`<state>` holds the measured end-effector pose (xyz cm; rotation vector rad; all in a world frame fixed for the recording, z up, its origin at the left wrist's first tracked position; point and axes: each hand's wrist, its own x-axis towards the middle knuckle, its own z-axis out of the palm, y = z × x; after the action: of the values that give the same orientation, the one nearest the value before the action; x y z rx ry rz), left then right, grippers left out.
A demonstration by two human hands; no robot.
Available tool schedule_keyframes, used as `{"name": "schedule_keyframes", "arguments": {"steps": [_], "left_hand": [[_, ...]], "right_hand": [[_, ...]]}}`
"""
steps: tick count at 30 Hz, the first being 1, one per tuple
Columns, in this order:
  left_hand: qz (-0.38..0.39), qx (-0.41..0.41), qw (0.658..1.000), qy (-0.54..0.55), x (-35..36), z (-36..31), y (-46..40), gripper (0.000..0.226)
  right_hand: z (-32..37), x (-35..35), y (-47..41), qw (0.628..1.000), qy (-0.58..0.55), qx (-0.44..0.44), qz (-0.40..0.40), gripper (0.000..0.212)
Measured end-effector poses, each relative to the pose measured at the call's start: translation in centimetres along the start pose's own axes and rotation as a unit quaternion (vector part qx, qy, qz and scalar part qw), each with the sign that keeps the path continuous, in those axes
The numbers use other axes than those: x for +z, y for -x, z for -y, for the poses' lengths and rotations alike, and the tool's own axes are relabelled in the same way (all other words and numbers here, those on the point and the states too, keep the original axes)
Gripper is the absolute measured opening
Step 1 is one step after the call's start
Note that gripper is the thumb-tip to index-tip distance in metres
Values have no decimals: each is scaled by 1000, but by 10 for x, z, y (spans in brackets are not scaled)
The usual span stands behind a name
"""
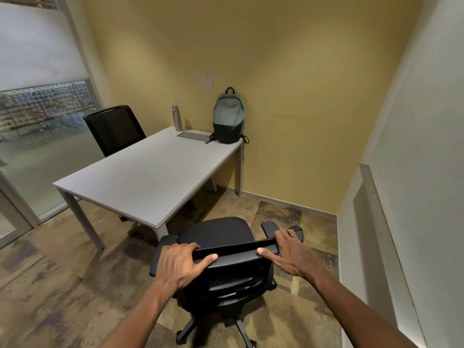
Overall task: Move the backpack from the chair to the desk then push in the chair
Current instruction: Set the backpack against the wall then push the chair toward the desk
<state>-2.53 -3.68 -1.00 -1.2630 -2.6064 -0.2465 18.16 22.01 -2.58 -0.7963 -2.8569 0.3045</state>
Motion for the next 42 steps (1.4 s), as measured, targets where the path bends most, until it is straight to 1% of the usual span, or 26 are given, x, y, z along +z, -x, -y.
{"name": "schedule_keyframes", "arguments": {"steps": [6, 14, 16, 20, 23, 25, 28, 31, 36, 42], "left_hand": [[-2, 23, 1000, 9, 2, -12, -4, 89], [28, 54, 998, 25, 8, -41, -11, 99], [49, 72, 996, 27, 8, -46, -17, 105], [93, 105, 989, 38, 11, -51, -31, 113], [87, 119, 988, 43, 13, -52, -46, 113], [79, 126, 988, 36, 15, -53, -56, 111], [71, 134, 988, 30, 18, -58, -69, 110], [67, 129, 989, 33, 23, -64, -79, 110], [71, 123, 989, 49, 29, -68, -98, 113], [81, 120, 988, 51, 41, -69, -121, 115]], "right_hand": [[-16, 3, 15, 999, 9, 30, -21, 66], [-42, -9, 35, 997, -8, 72, 19, 74], [-50, -14, 36, 996, 1, 82, 40, 86], [-55, -21, 36, 990, 24, 104, 88, 117], [-49, -21, 37, 985, 24, 148, 90, 124], [-41, -18, 39, 980, 15, 181, 79, 120], [-27, -12, 41, 972, -11, 229, 53, 110], [-24, -10, 39, 965, -7, 258, 36, 100], [-29, -11, 23, 961, -13, 275, 39, 95], [-41, -13, 1, 961, -23, 270, 54, 88]]}}
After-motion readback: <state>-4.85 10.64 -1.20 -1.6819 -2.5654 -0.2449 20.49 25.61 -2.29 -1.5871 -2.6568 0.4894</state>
